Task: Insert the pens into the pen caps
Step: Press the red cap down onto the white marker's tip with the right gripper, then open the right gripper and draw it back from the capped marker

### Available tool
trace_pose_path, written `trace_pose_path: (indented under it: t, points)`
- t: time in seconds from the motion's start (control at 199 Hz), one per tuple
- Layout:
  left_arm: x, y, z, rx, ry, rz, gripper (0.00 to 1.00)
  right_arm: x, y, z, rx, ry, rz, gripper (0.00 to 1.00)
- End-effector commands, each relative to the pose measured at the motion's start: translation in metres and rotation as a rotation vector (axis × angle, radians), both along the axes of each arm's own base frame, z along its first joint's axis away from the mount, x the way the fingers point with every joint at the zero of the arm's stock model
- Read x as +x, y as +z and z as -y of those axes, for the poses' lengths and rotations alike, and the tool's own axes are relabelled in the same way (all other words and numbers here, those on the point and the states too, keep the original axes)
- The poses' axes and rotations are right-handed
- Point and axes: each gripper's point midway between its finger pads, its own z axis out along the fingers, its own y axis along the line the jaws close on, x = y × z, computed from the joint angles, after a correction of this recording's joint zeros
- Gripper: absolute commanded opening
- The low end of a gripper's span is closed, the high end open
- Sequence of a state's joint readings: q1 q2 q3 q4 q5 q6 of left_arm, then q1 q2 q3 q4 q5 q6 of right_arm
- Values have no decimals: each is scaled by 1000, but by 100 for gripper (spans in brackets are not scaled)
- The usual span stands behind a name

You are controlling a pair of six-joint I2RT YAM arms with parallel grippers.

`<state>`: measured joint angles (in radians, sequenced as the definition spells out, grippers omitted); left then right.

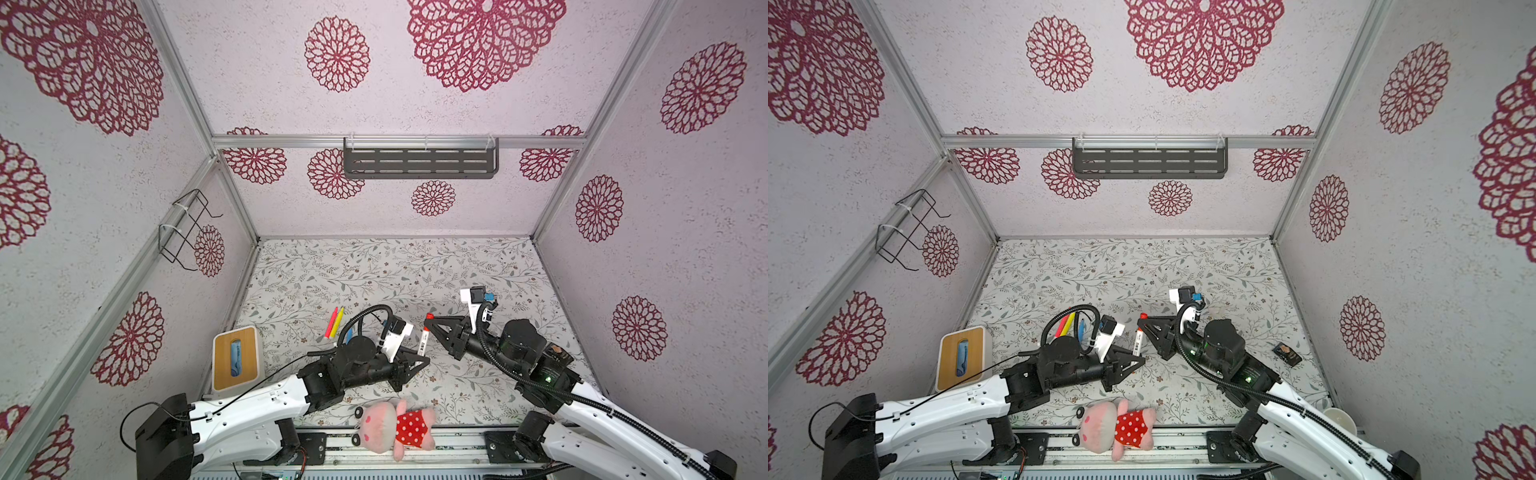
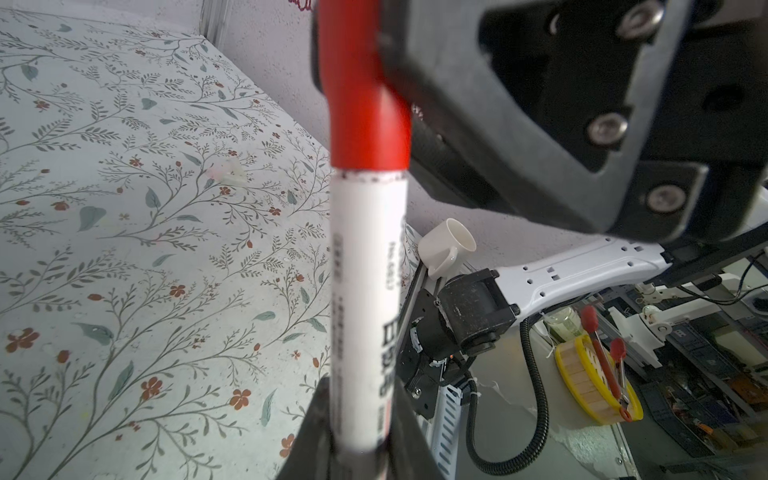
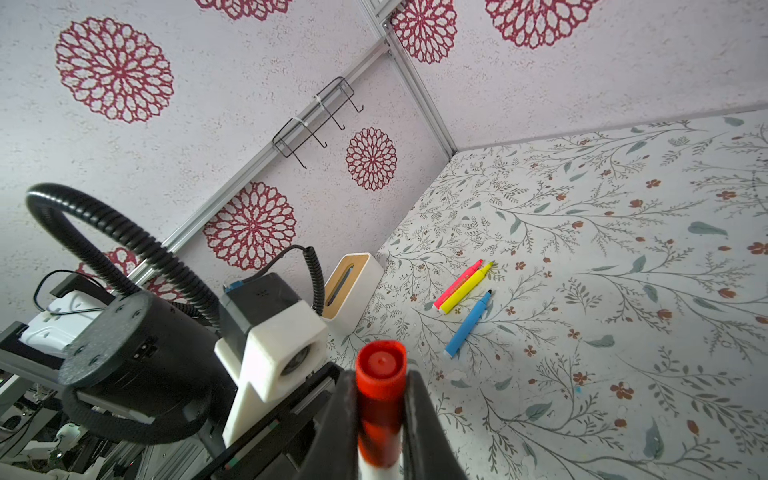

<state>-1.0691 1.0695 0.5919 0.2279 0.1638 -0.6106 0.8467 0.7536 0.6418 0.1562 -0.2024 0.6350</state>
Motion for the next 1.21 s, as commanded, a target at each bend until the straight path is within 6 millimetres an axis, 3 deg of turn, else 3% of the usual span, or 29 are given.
trace_pose_path:
  t: [0.0,0.302,0.801,1.002,1.204]
  points:
    - [13,38,-5,-126,81,62,0,-4,-2,0,-33,-2,31,0]
    - [19,45,-12,-112,122,103,0,-11,-15,-14,-114,32,31,0]
    - [32,63,-35,-113,247,140,0,-20,-7,-25,-130,58,56,0]
    - [32,66,-42,-124,268,152,0,-31,6,-29,-91,83,80,25]
    - [30,55,-44,-113,267,142,0,-52,27,-28,-3,148,95,52]
